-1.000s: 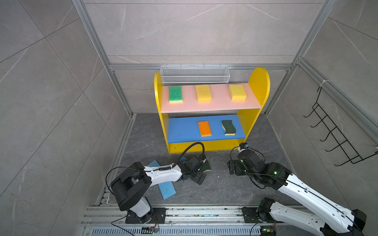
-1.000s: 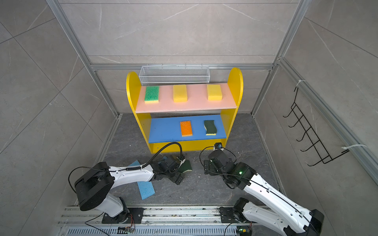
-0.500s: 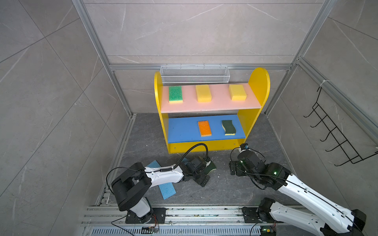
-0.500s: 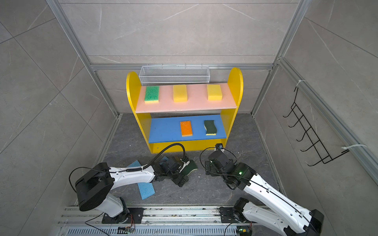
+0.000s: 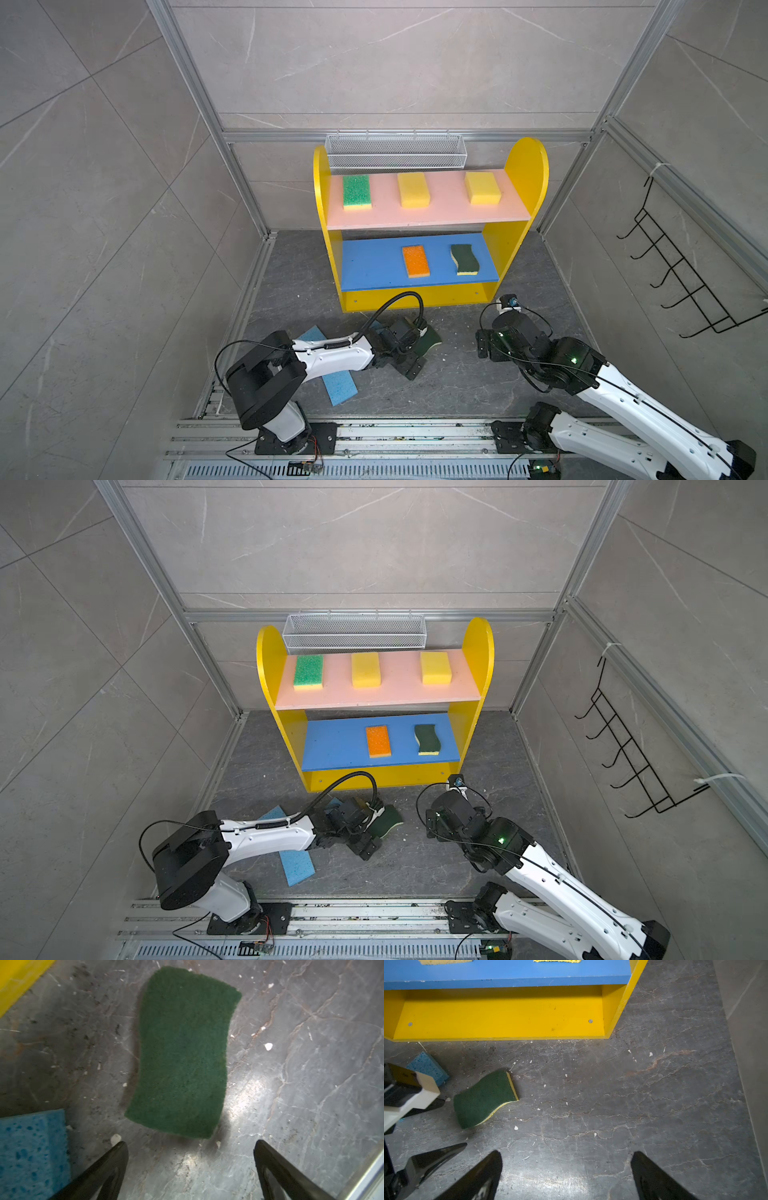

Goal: Arrange cleaning sponges on a shelf
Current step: Rotate the cleaning sponge at the center of the table, then pick up the cleaning sponge from the center of the table.

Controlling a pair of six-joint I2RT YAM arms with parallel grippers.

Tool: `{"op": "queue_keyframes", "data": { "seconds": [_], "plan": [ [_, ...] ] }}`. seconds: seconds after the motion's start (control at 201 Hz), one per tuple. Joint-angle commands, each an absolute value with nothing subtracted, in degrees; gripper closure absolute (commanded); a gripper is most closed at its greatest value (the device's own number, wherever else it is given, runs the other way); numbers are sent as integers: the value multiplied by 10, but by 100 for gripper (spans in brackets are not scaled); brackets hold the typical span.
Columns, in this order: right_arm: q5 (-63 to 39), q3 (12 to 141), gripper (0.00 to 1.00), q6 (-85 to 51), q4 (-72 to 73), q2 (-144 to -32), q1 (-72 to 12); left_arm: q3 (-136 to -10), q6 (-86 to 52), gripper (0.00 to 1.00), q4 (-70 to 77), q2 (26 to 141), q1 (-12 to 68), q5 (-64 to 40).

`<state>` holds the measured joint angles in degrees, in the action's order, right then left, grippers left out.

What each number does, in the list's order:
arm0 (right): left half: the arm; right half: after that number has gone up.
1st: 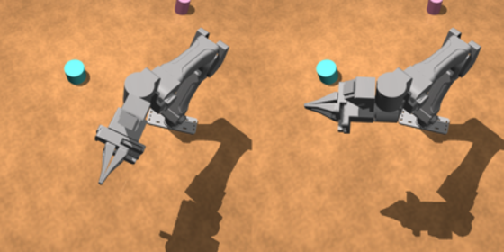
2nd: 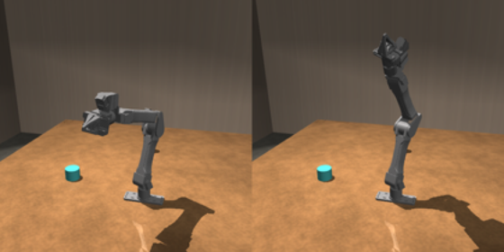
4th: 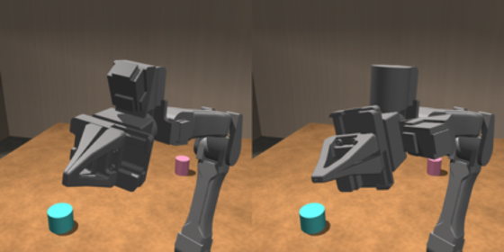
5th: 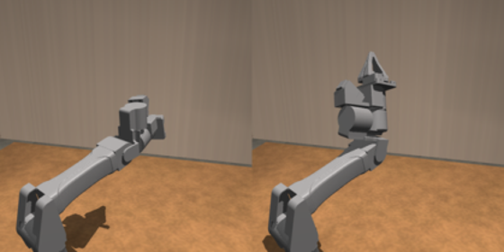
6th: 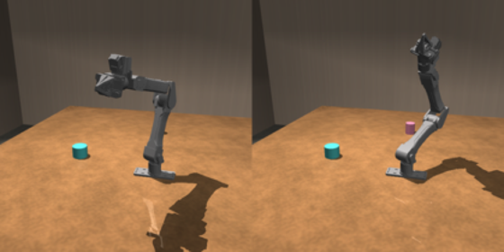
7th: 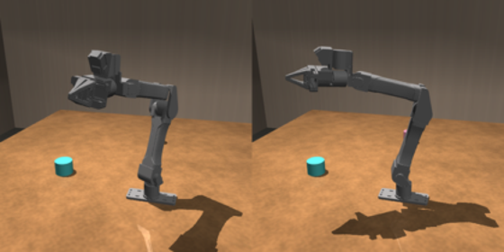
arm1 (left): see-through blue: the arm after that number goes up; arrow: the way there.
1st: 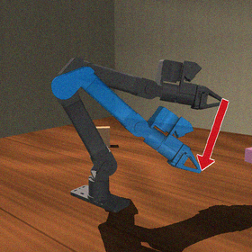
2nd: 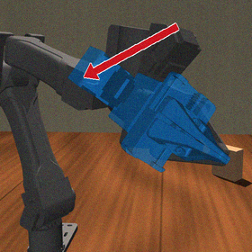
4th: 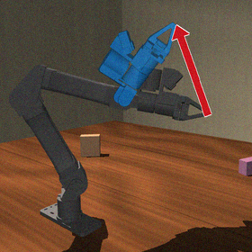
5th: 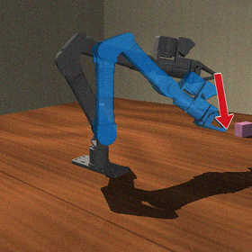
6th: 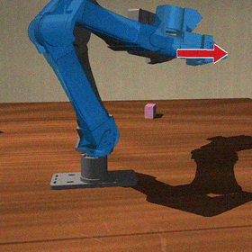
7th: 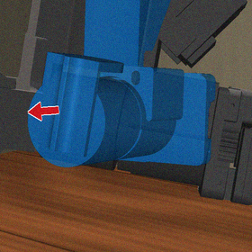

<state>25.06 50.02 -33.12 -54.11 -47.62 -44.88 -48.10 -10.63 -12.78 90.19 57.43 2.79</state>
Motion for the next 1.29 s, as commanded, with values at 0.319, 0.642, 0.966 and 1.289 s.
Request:
{"op": "queue_keyframes", "data": {
  "seconds": [0.319,0.642,0.966,1.289],
  "plan": [
    [272,497,0,-342,-566,-477,-452,-516,-34,0,-81,938,555,-4],
    [276,494,0,-338,-559,-492,-451,-524,-50,3,-83,972,555,-33],
    [284,492,0,-334,-561,-481,-452,-518,-84,13,-89,961,572,-16],
    [286,486,0,-335,-564,-468,-452,-554,-109,15,-87,1020,608,47]
  ]
}}
